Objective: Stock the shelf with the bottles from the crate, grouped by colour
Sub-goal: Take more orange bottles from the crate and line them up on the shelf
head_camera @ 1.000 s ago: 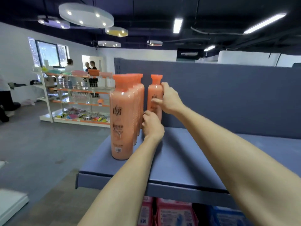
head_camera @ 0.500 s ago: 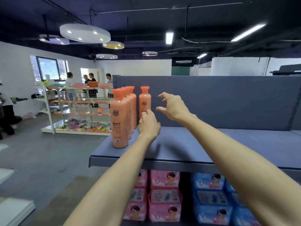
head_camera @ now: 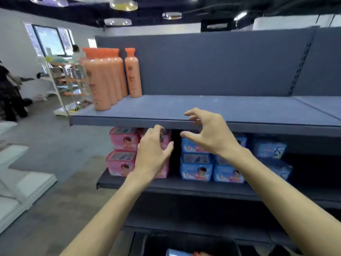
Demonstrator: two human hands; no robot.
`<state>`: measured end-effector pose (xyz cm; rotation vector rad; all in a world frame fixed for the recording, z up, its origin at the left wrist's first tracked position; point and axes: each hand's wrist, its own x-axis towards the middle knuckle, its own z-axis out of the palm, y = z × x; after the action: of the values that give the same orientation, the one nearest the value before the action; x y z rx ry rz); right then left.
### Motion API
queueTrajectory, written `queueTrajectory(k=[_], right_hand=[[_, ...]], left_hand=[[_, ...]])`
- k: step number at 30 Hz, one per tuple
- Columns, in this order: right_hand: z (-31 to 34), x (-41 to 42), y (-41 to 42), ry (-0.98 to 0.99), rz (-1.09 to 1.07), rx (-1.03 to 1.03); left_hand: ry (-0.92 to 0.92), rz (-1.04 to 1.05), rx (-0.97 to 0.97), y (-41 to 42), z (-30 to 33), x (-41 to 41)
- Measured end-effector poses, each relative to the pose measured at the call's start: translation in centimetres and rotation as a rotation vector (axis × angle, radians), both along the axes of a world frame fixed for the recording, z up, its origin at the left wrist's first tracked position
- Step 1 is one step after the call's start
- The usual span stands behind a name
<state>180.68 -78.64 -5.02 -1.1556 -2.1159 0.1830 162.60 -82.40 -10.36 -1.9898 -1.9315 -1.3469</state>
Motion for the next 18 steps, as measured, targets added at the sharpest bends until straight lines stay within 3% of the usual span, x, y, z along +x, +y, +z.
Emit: queueTrajectory(k=[11,18], right_hand=[[-16.4,8.7,-2.8,-0.103,-0.061,-0.346],[-29.9,12.5,-5.5,-0.173,-0.189,-0.743]], left_hand=[[0.064,-0.098,-0.441,-2.8,-14.6,8.8],[0.035,-0.135,-0.832,-5.7,-27.1,10.8]])
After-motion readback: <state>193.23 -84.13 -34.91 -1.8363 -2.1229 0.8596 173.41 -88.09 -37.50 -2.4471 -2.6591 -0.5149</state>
